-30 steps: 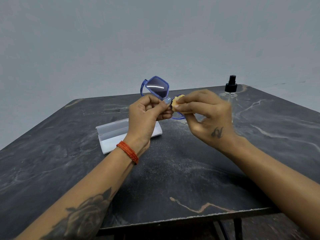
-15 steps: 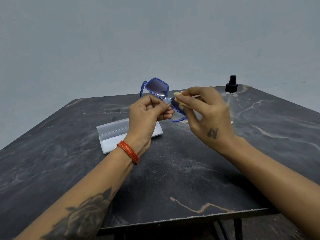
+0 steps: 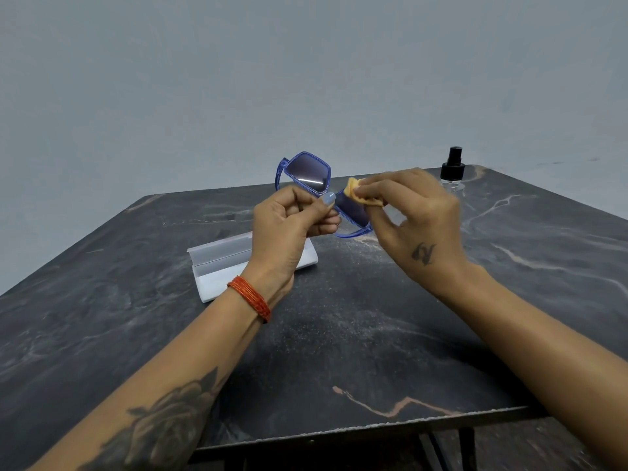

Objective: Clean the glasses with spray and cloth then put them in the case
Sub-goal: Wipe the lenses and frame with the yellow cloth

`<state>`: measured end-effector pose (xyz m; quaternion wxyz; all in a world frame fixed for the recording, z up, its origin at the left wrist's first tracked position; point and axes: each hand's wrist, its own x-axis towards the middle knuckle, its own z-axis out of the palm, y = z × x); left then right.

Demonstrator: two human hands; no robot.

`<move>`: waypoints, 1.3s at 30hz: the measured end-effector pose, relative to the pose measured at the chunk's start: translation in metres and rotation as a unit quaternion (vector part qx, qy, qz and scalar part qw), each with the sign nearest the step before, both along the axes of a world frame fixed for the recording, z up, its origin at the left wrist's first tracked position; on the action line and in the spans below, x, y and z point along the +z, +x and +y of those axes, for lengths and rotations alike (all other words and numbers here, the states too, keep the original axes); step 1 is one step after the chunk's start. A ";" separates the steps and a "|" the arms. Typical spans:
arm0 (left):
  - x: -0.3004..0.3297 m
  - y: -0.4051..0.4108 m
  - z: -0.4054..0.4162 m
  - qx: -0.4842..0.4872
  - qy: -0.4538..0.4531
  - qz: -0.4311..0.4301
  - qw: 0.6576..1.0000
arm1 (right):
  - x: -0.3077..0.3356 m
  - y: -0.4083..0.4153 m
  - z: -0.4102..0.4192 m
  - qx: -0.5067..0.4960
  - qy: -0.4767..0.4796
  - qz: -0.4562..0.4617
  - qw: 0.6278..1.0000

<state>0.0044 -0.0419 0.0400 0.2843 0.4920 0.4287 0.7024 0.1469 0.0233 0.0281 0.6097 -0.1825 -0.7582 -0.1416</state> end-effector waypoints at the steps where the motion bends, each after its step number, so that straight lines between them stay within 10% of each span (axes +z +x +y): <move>1: 0.000 0.000 0.000 0.000 0.001 -0.001 1.000 | 0.000 0.000 0.000 -0.003 -0.004 0.009 1.000; 39: -0.002 0.002 0.001 -0.002 0.009 0.000 1.000 | -0.003 0.000 0.002 -0.003 0.010 0.016 1.000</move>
